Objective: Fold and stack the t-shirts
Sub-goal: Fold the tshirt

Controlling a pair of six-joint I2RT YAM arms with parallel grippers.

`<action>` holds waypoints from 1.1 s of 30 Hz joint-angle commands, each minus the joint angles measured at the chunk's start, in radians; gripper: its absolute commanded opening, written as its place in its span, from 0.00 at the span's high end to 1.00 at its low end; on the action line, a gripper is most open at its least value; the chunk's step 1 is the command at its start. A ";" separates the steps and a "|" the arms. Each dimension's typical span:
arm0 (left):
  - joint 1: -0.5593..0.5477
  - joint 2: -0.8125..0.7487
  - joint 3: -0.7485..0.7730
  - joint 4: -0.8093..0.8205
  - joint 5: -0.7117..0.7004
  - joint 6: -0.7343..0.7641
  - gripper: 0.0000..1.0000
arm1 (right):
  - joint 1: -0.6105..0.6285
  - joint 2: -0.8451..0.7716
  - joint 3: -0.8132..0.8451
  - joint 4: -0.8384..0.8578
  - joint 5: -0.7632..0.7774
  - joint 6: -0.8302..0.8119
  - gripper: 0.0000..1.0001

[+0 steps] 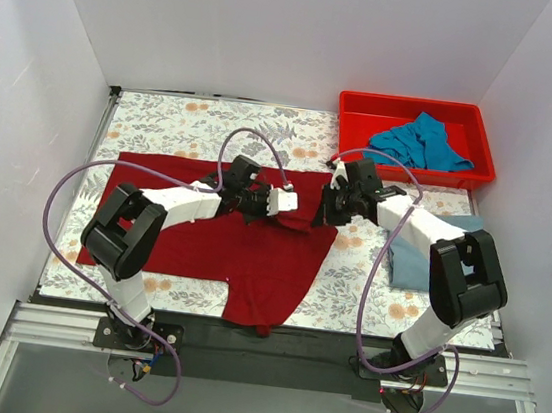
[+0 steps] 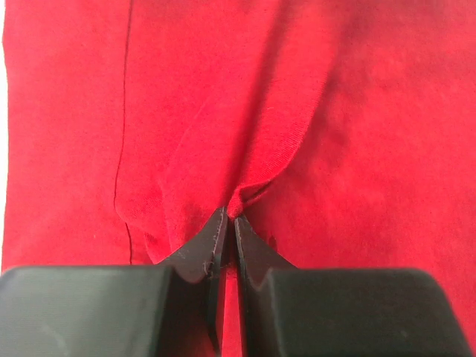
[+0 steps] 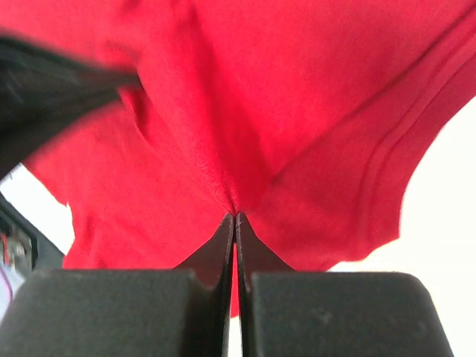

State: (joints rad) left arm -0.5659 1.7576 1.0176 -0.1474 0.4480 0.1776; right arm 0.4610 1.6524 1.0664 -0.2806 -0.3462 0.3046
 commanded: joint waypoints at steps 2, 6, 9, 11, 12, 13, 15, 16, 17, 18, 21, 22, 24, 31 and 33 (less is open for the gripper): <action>0.032 -0.060 0.070 -0.201 0.110 0.098 0.98 | 0.015 -0.065 -0.028 -0.034 -0.048 -0.033 0.99; 0.046 -0.058 0.111 -0.239 0.121 0.143 0.97 | 0.016 -0.075 -0.020 -0.038 -0.042 -0.055 0.99; 0.052 -0.035 0.177 -0.276 0.123 0.171 0.97 | 0.018 -0.083 -0.008 -0.043 -0.034 -0.078 0.99; 0.054 -0.015 0.206 -0.342 0.130 0.209 0.97 | 0.016 -0.089 -0.003 -0.046 -0.033 -0.090 0.99; 0.055 -0.010 0.223 -0.356 0.130 0.217 0.97 | 0.019 -0.092 -0.003 -0.048 -0.037 -0.094 0.99; 0.055 -0.009 0.225 -0.386 0.135 0.226 0.97 | 0.019 -0.095 -0.006 -0.049 -0.037 -0.099 0.99; 0.055 -0.009 0.225 -0.417 0.132 0.273 0.97 | 0.030 -0.105 -0.022 -0.048 -0.042 -0.114 0.99; 0.055 -0.012 0.211 -0.422 0.129 0.278 0.96 | 0.036 -0.106 -0.029 -0.051 -0.046 -0.119 0.99; 0.055 -0.017 0.202 -0.423 0.127 0.284 0.95 | 0.045 -0.112 -0.036 -0.048 -0.053 -0.134 0.99; 0.055 -0.017 0.194 -0.428 0.127 0.287 0.93 | 0.068 -0.114 -0.042 -0.048 -0.050 -0.145 0.99; 0.055 -0.018 0.161 -0.445 0.138 0.284 0.86 | 0.091 -0.108 -0.057 -0.061 -0.051 -0.154 0.97; 0.055 -0.020 0.156 -0.467 0.141 0.286 0.81 | 0.091 -0.108 -0.060 -0.078 -0.051 -0.159 0.93; 0.060 -0.027 0.153 -0.523 0.150 0.295 0.57 | 0.093 -0.114 -0.059 -0.110 -0.042 -0.186 0.75; 0.251 -0.079 0.222 -0.615 0.305 0.093 0.55 | 0.085 -0.180 0.038 -0.150 0.010 -0.355 0.25; 0.335 -0.093 0.239 -0.589 0.307 -0.007 0.56 | 0.084 -0.145 0.119 -0.149 0.012 -0.383 0.23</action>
State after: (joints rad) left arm -0.3317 1.7557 1.2007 -0.7223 0.6792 0.3305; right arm 0.5499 1.5005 1.0615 -0.4397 -0.3466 0.0216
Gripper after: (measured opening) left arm 0.445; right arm 0.767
